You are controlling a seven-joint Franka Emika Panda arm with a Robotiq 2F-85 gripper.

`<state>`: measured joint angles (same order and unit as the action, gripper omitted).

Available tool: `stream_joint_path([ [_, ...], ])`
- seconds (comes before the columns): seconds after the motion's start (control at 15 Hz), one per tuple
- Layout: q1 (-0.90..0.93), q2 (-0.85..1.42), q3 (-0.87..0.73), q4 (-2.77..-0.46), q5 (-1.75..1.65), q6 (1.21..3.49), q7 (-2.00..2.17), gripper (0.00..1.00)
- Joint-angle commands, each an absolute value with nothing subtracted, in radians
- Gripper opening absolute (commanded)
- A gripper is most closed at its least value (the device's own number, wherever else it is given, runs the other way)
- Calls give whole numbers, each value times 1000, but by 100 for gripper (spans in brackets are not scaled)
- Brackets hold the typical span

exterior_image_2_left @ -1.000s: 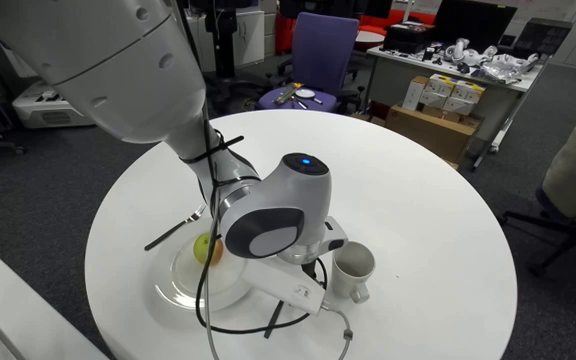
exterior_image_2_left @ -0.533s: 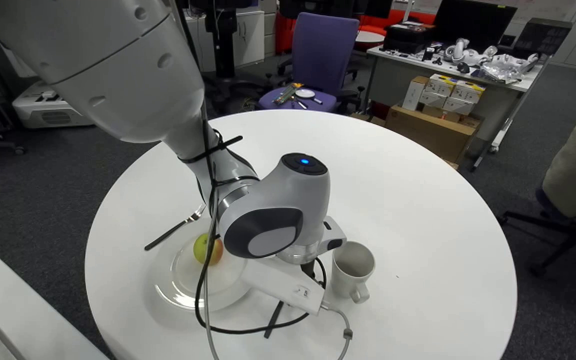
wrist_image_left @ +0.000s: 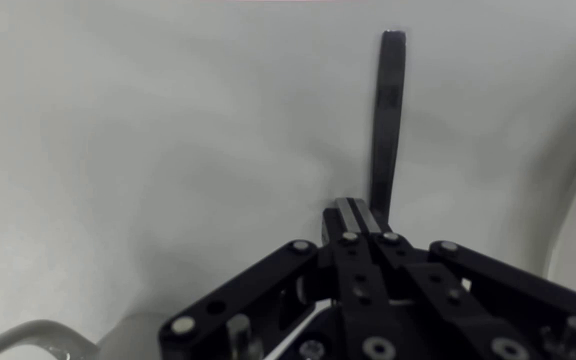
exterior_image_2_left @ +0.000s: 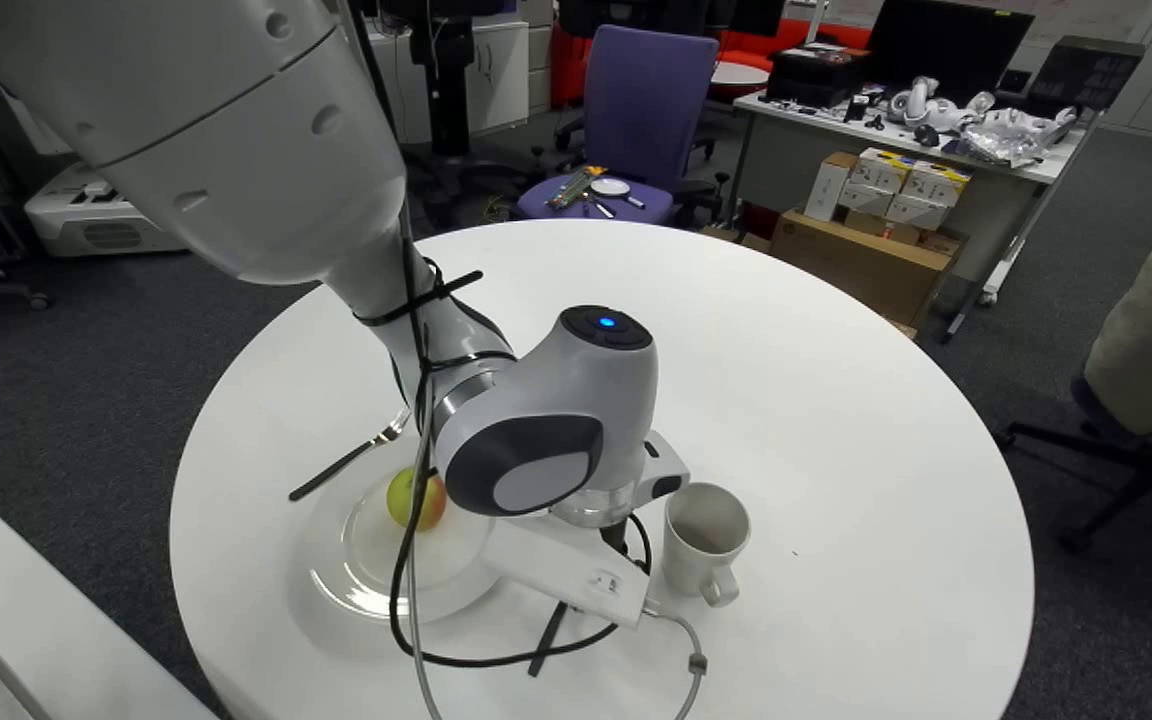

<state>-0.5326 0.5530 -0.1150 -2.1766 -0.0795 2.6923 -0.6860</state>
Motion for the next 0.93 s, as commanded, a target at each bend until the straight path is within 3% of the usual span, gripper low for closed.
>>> stream_joint_path([
  [0.0,-530,557,-99,-2227,-71,2715,-710,0],
  [0.87,-494,542,-90,-2265,-68,2725,-697,0],
])
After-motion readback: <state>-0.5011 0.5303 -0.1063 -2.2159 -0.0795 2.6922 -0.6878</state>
